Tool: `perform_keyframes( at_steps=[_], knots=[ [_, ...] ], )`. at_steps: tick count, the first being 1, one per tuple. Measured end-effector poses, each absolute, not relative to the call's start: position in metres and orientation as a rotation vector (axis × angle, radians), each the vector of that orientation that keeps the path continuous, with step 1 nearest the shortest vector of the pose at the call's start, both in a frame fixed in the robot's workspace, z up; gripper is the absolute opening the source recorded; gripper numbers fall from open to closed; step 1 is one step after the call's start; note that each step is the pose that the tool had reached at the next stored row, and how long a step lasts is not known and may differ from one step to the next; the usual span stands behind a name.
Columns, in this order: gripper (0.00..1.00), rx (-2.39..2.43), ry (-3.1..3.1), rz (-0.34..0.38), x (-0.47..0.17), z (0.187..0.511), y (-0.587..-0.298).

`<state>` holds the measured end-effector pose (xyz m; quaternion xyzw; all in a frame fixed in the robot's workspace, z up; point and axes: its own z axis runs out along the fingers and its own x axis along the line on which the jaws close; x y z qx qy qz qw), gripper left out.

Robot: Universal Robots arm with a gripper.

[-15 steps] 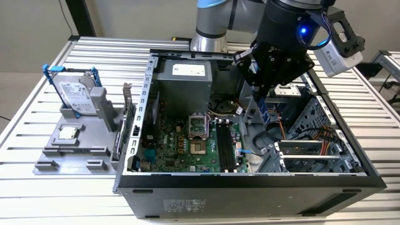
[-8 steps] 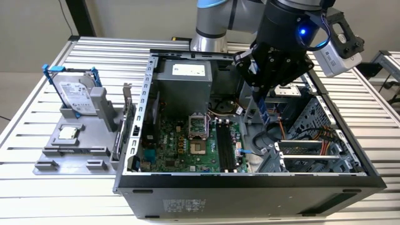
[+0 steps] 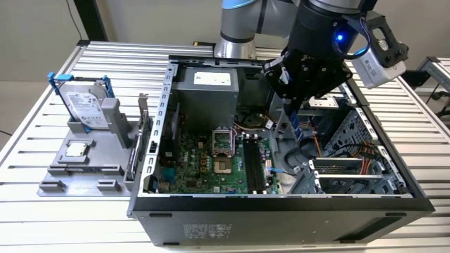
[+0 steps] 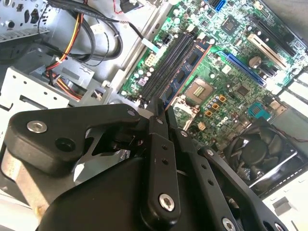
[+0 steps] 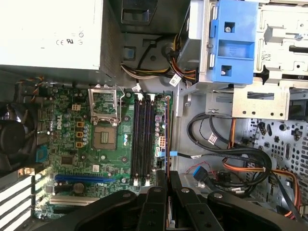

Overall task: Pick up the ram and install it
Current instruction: 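Insert the ram into the slot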

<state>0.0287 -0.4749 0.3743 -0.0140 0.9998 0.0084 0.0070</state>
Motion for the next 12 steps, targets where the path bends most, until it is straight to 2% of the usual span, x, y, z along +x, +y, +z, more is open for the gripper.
perform_keyframes(
  at_steps=[12],
  knots=[
    [0.00, -0.035, 3.127, 0.027, 0.0287, 0.3729, -0.4748]
  ],
)
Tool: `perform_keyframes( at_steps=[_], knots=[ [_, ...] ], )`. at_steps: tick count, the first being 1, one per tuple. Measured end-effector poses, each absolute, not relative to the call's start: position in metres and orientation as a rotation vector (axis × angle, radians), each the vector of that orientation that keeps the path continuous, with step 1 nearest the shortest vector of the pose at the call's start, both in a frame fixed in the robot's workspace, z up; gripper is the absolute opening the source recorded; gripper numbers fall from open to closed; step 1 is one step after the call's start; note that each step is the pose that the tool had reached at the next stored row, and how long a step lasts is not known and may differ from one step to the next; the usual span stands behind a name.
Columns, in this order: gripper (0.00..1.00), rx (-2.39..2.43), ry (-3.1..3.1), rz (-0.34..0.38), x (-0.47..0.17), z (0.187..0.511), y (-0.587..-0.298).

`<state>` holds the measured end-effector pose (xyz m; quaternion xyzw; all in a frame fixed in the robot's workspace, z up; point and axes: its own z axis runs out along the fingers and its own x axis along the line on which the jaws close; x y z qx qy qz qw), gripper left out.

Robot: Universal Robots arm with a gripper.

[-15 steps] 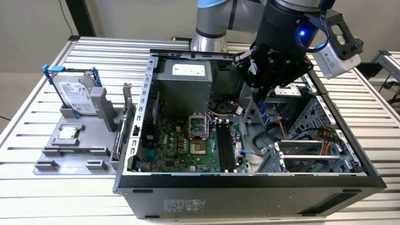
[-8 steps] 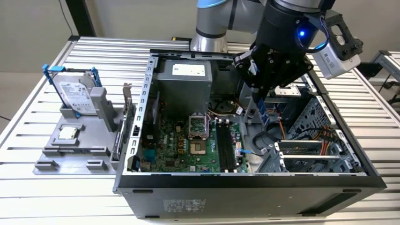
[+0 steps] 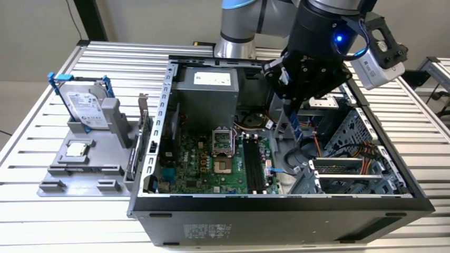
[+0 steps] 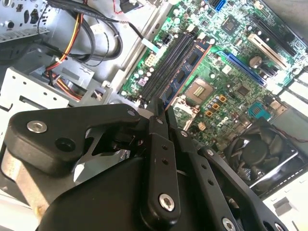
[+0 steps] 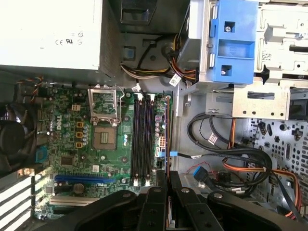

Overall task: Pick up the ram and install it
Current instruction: 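Insert the ram into the slot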

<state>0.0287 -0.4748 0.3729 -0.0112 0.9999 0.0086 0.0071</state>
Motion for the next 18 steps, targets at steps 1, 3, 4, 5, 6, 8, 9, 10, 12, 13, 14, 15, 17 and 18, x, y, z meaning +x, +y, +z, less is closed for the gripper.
perform_keyframes(
  at_steps=[1, 3, 4, 5, 6, 8, 9, 10, 12, 13, 14, 15, 17, 18],
  knots=[
    [0.00, -0.030, 3.127, 0.027, 0.029, 0.372, -0.475],
    [0.00, -0.016, 3.127, 0.026, 0.029, 0.371, -0.475],
    [0.00, -0.012, 3.127, 0.026, 0.029, 0.370, -0.475],
    [0.00, -0.010, 3.127, 0.026, 0.029, 0.369, -0.475],
    [0.00, -0.004, 3.127, 0.026, 0.029, 0.368, -0.475],
    [0.00, 0.019, 3.127, 0.026, 0.029, 0.365, -0.475],
    [0.00, 0.030, 3.127, 0.026, 0.029, 0.363, -0.475],
    [0.00, 0.040, 3.127, 0.026, 0.029, 0.362, -0.475],
    [0.00, 0.055, 3.126, 0.026, 0.029, 0.360, -0.475],
    [0.00, 0.060, 3.126, 0.026, 0.029, 0.360, -0.475],
    [0.00, 0.064, 3.126, 0.026, 0.029, 0.359, -0.475],
    [0.00, 0.068, 3.126, 0.026, 0.029, 0.358, -0.475],
    [0.00, 0.074, 3.126, 0.025, 0.029, 0.356, -0.475],
    [0.00, 0.076, 3.126, 0.025, 0.029, 0.356, -0.475]
  ],
)
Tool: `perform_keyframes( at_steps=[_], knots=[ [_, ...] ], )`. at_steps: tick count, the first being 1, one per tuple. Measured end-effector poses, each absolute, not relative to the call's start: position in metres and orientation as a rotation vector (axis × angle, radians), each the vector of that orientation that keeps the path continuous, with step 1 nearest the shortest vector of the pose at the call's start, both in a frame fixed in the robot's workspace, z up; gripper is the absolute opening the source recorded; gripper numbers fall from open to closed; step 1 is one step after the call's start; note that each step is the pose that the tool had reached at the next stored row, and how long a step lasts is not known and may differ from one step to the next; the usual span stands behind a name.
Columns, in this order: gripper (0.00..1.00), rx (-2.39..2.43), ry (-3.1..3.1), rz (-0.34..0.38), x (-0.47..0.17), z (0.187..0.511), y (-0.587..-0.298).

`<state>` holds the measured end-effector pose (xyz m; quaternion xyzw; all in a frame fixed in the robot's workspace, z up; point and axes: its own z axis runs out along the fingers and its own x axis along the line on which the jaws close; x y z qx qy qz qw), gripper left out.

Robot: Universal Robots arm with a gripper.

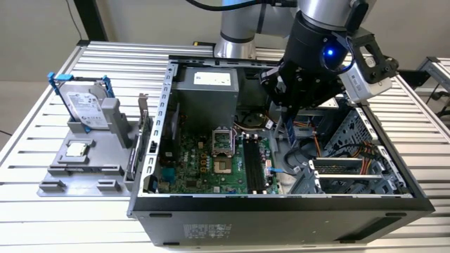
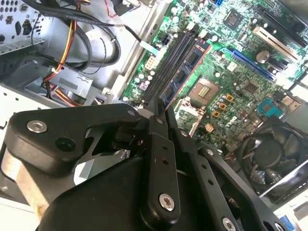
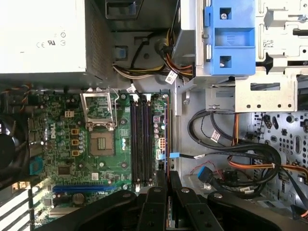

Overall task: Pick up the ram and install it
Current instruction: 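Insert the ram into the slot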

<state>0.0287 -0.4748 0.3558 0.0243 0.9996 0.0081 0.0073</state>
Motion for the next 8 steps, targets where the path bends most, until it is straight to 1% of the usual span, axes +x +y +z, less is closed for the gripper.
perform_keyframes(
  at_steps=[8],
  knots=[
    [0.00, 0.077, 3.126, 0.025, 0.0286, 0.3554, -0.4749]
  ],
)
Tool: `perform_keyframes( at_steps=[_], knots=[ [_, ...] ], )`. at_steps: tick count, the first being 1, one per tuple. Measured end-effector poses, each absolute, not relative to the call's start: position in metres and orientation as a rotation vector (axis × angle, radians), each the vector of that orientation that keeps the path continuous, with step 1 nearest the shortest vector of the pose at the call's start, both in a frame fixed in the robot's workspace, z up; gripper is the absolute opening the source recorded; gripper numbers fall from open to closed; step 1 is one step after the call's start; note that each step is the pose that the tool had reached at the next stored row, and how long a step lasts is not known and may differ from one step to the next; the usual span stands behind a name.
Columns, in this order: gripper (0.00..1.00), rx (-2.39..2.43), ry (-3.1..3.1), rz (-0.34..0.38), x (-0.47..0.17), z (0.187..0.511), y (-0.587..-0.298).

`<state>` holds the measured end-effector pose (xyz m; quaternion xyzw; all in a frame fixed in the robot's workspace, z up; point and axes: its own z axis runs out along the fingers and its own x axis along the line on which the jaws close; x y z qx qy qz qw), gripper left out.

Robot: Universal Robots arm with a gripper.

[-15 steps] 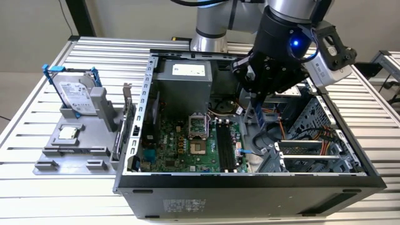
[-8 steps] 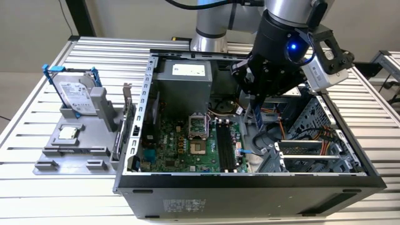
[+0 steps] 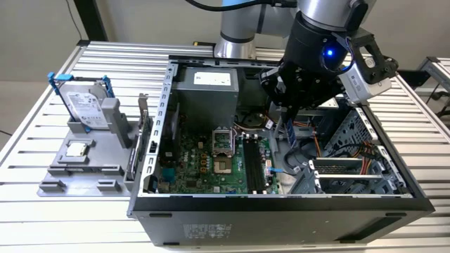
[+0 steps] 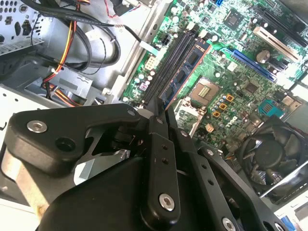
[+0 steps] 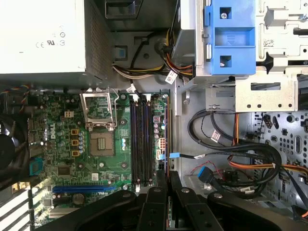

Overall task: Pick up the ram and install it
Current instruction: 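Insert the ram into the slot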

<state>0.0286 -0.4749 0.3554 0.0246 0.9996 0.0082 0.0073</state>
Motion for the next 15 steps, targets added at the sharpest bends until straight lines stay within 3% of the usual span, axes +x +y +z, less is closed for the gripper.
perform_keyframes(
  at_steps=[15],
  knots=[
    [0.00, 0.076, 3.126, 0.026, 0.028, 0.338, -0.475]
  ],
)
